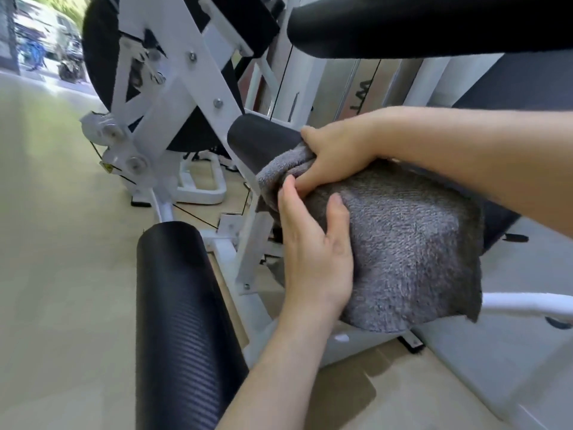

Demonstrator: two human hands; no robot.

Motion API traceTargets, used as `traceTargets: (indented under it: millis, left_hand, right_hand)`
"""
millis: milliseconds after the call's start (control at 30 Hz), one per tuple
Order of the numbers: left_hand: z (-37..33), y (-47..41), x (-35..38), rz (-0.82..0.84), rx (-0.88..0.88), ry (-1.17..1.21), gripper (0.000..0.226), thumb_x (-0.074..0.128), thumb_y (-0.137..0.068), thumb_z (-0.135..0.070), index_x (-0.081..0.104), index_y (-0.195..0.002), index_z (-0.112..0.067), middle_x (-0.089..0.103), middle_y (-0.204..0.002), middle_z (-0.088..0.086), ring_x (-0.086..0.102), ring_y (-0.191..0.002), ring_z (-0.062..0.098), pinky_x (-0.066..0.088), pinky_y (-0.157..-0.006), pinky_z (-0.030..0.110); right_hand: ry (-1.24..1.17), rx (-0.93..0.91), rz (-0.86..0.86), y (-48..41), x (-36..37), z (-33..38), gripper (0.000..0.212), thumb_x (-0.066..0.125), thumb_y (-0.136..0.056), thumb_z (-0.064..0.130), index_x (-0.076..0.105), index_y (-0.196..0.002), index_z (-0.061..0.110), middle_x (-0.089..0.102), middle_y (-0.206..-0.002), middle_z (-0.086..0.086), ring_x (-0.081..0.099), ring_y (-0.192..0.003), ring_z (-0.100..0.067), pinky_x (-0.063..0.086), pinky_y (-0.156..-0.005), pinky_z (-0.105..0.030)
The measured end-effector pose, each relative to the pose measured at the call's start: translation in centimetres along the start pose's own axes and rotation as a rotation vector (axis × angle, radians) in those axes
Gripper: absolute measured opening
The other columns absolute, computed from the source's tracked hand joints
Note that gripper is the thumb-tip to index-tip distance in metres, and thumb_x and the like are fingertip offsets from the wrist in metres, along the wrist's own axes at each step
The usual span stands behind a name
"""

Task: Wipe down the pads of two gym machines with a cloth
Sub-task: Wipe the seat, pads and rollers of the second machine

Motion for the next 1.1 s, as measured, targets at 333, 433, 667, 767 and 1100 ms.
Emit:
traceTargets:
  millis: [333,433,667,767,1100]
  left_hand:
    - [4.4,-8.6,0.4,-0.144,-0.109,0.483,0.074,0.041,-0.081,-0.046,0.012,-0.149,-0.043,0.021,-0.157,-0.013,0.026,-0.142,0.01,0.027,-0.115,0.042]
    - [5.8,-11.9,-0.3,-0.142,-0.068,0.479,0.072,0.046,-0.078,-0.049,0.019,-0.145,-0.048,0.029,-0.154,-0.009,0.032,-0.139,0.013,0.031,-0.113,0.044]
    - [7.6,-20.5,-2.7,-0.122,0.025,0.253,0.073,0.045,-0.075,-0.053,0.035,-0.144,-0.032,0.039,-0.149,-0.004,0.033,-0.139,0.017,0.028,-0.114,0.046]
    - [7.6,-23.8,-3.5,-0.075,0.079,0.121,0.072,0.041,-0.075,-0.052,0.042,-0.14,-0.022,0.042,-0.146,0.003,0.035,-0.137,0.021,0.029,-0.113,0.05]
    - [8.2,-30.2,-5.0,0.034,-0.082,-0.22,0.049,0.027,-0.098,-0.028,0.036,-0.139,-0.004,0.035,-0.148,0.016,0.03,-0.138,0.031,0.021,-0.115,0.044]
  right_hand:
    - [-0.717,-0.017,-0.122,-5.6,0.7,-3.9,0.087,0.063,-0.073,0.055,0.021,-0.147,0.035,0.029,-0.152,0.011,0.035,-0.132,-0.009,0.029,-0.093,-0.025]
    - [-0.712,0.016,-0.134,-8.7,0.1,-3.3,0.086,0.063,-0.073,0.054,0.023,-0.147,0.035,0.032,-0.151,0.008,0.036,-0.133,-0.013,0.03,-0.095,-0.027]
    - [-0.722,0.102,-0.234,-15.2,-0.7,-3.4,0.079,0.061,-0.076,0.052,0.025,-0.144,0.033,0.044,-0.133,0.004,0.041,-0.102,-0.015,0.032,-0.073,-0.022]
    - [-0.76,0.141,-0.321,-17.4,-1.4,-3.7,0.074,0.066,-0.075,0.05,0.031,-0.135,0.025,0.046,-0.111,0.002,0.048,-0.086,-0.015,0.03,-0.056,-0.019]
    - [-0.398,0.119,-0.328,-23.8,-3.3,0.0,0.052,0.047,-0.09,0.047,0.052,-0.127,0.01,0.051,-0.131,-0.015,0.048,-0.119,-0.03,0.038,-0.089,-0.03]
Point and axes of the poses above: each hand's wrist, its own y-axis away from the middle knuckle, its own x-axis out of the palm, z = x × y, the point moved 7 cm from there along -y, towards the middle knuckle
